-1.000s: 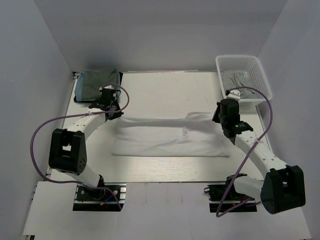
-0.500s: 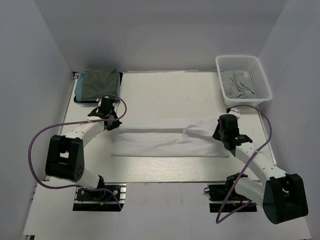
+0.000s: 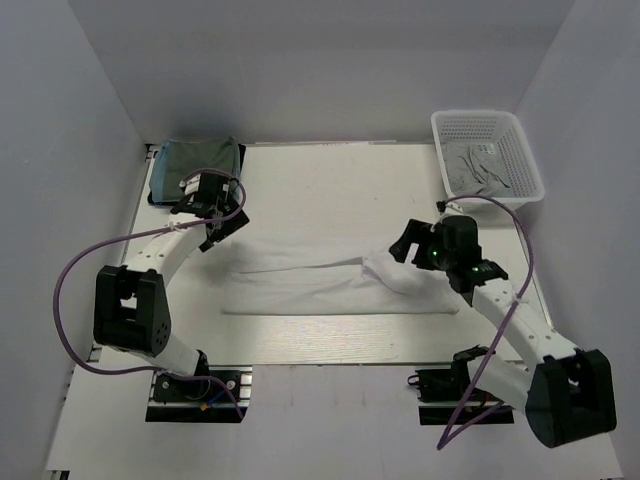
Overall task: Fold and stack the t-shirts
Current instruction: Fold the other side of the tshirt into a rectangle
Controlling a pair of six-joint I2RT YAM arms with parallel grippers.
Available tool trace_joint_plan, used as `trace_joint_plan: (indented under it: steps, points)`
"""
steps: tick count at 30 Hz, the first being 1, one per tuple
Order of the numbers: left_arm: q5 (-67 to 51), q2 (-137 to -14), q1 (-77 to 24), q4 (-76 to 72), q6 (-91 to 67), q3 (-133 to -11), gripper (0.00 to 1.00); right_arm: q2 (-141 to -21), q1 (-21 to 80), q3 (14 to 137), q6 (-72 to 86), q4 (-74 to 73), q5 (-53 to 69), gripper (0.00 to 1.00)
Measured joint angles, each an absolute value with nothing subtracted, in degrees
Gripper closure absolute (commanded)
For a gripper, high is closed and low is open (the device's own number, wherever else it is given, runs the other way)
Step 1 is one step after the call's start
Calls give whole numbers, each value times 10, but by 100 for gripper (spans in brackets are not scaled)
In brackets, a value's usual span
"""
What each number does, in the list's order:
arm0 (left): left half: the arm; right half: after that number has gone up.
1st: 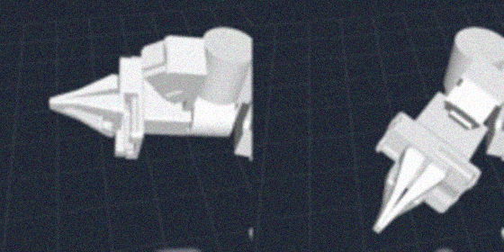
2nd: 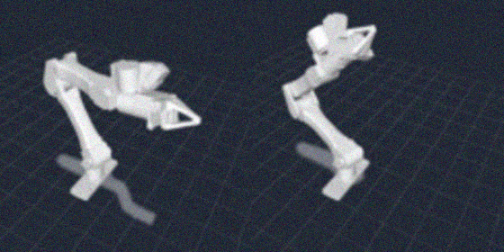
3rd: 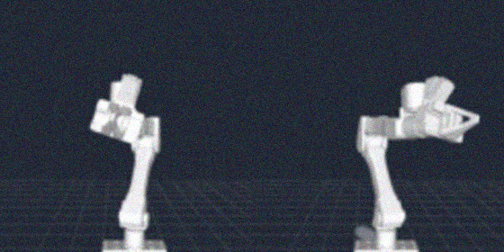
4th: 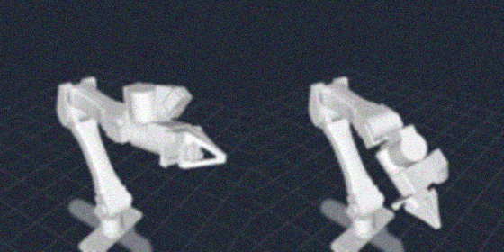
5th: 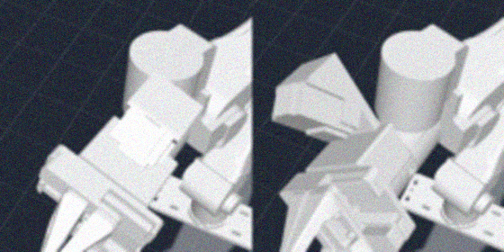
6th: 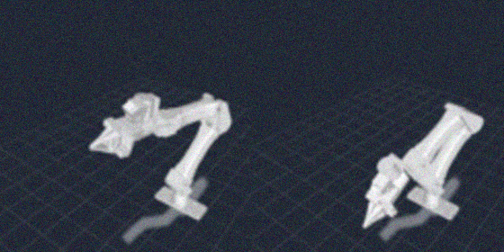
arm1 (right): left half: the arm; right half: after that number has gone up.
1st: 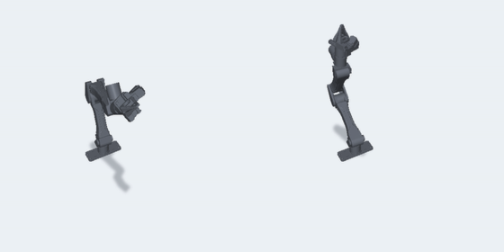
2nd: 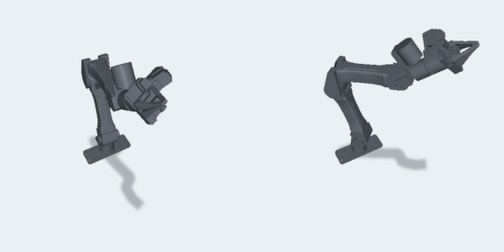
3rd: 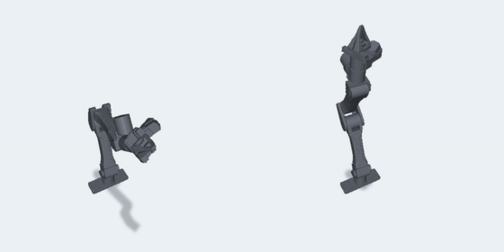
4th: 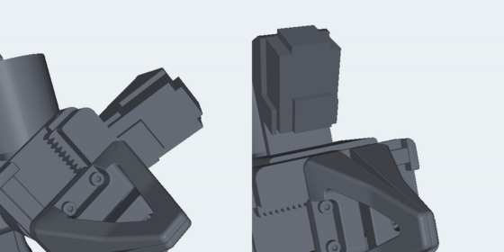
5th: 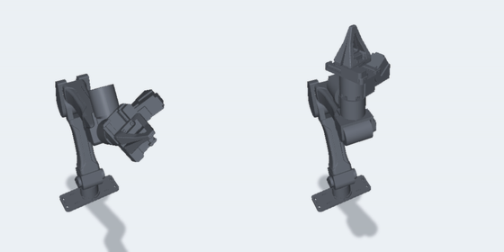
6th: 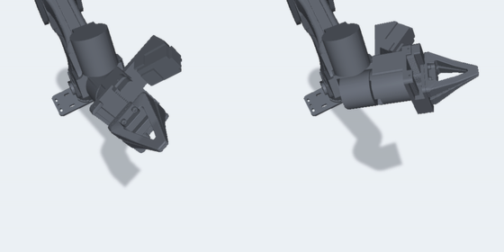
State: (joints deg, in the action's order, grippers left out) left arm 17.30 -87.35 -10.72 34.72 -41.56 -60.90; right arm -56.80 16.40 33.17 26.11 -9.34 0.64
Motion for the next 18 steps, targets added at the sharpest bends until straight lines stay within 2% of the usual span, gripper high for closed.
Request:
trace_joint_plan:
  steps: [9,18]
  points:
    - [21,-911,-112,267,-386,-625,0,-782,210,382,262,52,237,10]
    - [-35,-988,-122,255,-379,-593,0,-887,243,385,266,68,272,10]
